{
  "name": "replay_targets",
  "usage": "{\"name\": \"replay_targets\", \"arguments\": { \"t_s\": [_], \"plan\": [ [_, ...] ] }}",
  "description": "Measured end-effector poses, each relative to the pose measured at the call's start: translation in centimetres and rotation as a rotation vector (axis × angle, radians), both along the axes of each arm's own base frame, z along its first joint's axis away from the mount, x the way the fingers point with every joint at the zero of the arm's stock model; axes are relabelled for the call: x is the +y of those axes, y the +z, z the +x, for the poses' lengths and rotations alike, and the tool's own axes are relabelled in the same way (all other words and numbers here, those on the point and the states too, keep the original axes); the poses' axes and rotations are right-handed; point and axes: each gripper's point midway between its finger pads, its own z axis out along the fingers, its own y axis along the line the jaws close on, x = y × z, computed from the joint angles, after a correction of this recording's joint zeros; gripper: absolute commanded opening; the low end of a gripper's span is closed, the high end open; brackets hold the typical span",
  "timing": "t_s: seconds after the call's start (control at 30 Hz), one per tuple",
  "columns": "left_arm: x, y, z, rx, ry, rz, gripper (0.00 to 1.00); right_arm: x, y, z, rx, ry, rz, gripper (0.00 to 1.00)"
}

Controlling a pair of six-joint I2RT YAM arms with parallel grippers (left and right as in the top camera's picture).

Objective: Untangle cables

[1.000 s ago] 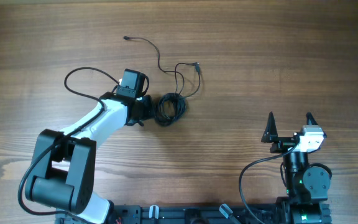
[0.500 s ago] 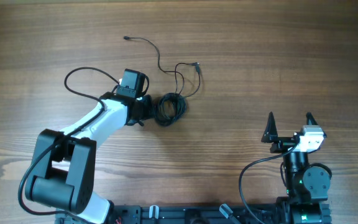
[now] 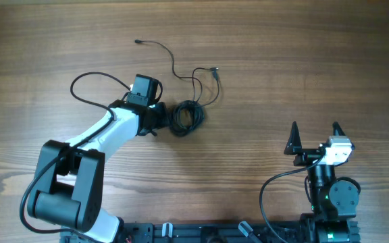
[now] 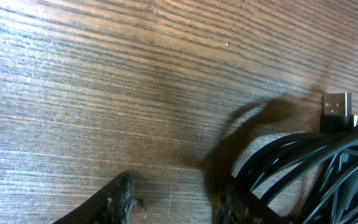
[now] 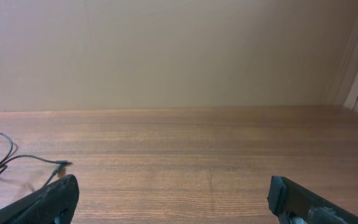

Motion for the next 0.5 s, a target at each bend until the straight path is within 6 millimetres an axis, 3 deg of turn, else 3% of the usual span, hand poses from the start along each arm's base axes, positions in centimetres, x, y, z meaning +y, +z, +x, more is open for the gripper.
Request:
{"name": "replay_targets", "arguments": {
  "t_s": [0.07,0.1,0.13,0.27,0.37,0.5],
  "plan": [
    [0.0,0.0,0.1,-0.002,0.000,-0.001,0.49,0.0,0.0,0.0,0.000,0.000,0.000,1.00],
    [0.0,0.0,0.1,-0.003,0.000,-0.001,0.30,0.0,0.0,0.0,0.000,0.000,0.000,1.00],
    [0.0,0.0,0.1,-0.003,0.001,-0.001,0.04,0.0,0.0,0.0,0.000,0.000,0.000,1.00],
    [1.6,0.0,0.6,0.016,0.048,0.004,0.04,0.0,0.0,0.0,0.000,0.000,0.000,1.00],
    [2.9,1.1,1.6,0.018,0.094,-0.019,0.04,0.0,0.0,0.0,0.000,0.000,0.000,1.00],
    [4.6,4.3,2.9,-0.037,0.146,-0.049,0.18,0.0,0.0,0.0,0.000,0.000,0.000,1.00]
  ]
}}
